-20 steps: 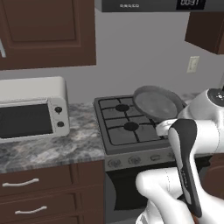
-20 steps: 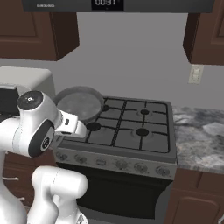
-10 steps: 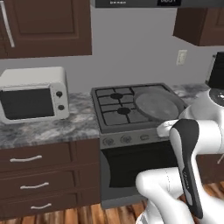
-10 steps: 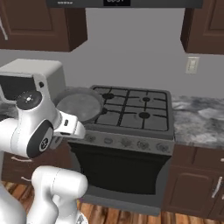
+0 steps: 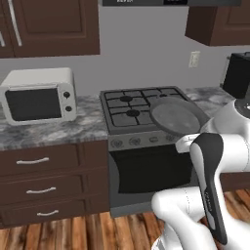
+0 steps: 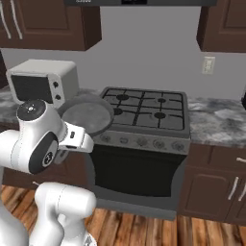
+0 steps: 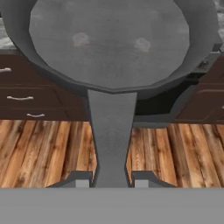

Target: Move the pot and pan from the stove into the sink.

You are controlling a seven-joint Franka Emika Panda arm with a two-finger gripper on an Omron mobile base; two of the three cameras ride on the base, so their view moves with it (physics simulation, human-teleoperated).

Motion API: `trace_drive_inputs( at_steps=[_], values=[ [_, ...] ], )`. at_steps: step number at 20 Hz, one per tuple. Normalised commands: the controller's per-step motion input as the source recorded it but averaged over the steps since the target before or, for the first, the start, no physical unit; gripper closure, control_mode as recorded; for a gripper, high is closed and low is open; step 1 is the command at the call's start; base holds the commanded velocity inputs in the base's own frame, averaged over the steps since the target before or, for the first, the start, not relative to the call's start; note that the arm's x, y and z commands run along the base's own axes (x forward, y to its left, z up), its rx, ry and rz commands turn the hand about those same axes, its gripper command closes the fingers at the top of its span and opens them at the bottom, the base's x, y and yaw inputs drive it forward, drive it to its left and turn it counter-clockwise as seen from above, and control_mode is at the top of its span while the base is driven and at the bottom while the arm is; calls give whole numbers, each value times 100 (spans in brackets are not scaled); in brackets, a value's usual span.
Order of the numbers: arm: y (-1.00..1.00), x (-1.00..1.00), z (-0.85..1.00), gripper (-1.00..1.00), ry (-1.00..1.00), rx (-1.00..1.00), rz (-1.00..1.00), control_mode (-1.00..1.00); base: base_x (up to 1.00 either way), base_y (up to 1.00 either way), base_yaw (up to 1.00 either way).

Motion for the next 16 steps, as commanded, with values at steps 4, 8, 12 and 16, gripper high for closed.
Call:
trace_drive_inputs(
  at_steps=[4,8,12,16],
  values=[
    [0,0,0,100,0,0,0,100,-3,-15,-12],
    [0,0,0,100,0,0,0,100,-6,-36,-31],
    [0,0,0,100,0,0,0,100,-2,-30,-34],
    [0,0,0,100,0,0,0,100,-1,-28,-35]
  ],
)
